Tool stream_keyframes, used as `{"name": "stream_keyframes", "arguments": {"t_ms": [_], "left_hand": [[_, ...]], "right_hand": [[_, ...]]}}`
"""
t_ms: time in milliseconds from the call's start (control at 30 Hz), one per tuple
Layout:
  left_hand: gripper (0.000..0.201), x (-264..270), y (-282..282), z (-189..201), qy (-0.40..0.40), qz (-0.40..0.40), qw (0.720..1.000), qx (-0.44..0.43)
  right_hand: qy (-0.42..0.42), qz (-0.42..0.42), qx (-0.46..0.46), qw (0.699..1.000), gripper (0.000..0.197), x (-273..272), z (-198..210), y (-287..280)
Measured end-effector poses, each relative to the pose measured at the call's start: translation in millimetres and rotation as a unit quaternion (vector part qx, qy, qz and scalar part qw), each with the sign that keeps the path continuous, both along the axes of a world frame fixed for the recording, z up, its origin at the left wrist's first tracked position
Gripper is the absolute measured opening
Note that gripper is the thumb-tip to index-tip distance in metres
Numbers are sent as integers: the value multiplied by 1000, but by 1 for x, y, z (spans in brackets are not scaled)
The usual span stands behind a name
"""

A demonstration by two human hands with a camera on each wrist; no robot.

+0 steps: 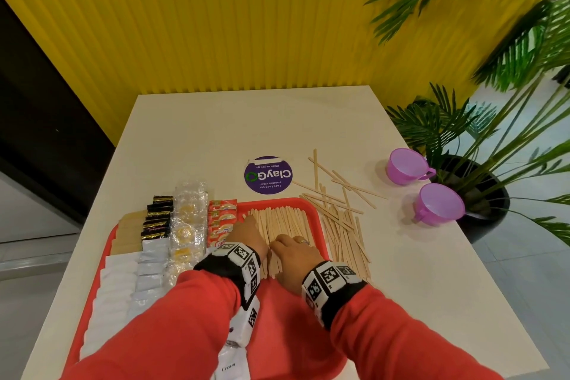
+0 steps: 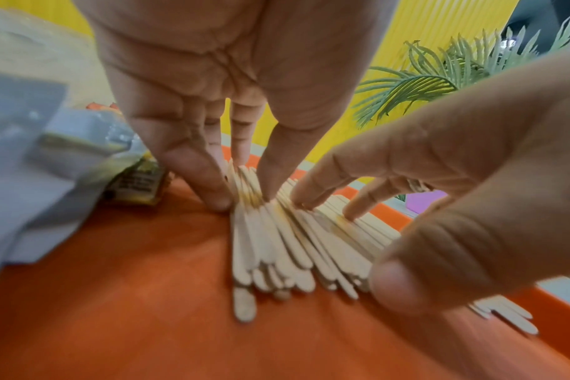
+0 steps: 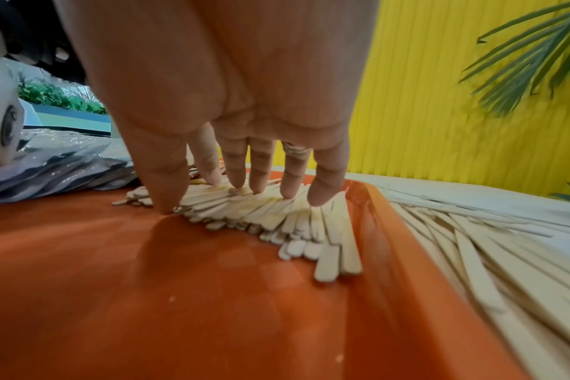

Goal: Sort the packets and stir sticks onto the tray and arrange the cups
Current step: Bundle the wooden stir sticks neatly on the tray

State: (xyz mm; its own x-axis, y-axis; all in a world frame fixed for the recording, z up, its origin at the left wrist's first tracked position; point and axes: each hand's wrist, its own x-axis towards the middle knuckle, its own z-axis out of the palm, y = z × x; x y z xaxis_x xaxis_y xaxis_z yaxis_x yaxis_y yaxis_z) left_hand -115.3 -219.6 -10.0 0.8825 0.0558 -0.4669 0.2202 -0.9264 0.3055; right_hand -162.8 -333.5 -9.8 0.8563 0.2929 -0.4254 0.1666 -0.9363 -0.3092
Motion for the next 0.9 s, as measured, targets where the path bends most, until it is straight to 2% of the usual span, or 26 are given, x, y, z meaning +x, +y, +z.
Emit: {"name": "stream_keyframes", "arguments": {"t_ms": [100, 200, 367, 467, 533, 633, 767, 900], "left_hand": [[55, -1, 1, 0, 12, -23, 1000, -1], [53, -3, 2, -1, 35, -49, 998, 12], [60, -5, 1, 0, 85, -64, 994, 4], [68, -9, -1, 0, 98, -47, 994, -12], [73, -11, -2, -1, 84, -31, 996, -12], [79, -13, -5, -2, 113, -29, 993, -2], [78, -14, -7, 2, 116, -21, 993, 4], [75, -15, -8, 8, 82, -3, 997, -8]], "right_hand": [[-20, -16, 10, 1000, 51, -2, -1, 0], [-1, 1, 0, 1000, 54, -3, 1, -1], [15, 4, -10, 1000, 63, -3, 5, -3], [31, 4, -19, 999, 67, -3, 6, -4], [15, -18, -20, 1000, 70, -3, 5, -5], [-8, -71, -23, 997, 67, -3, 2, -10], [-21, -67, 0, 998, 57, -4, 0, -17], [-40, -137, 37, 989, 53, -3, 8, -29]]}}
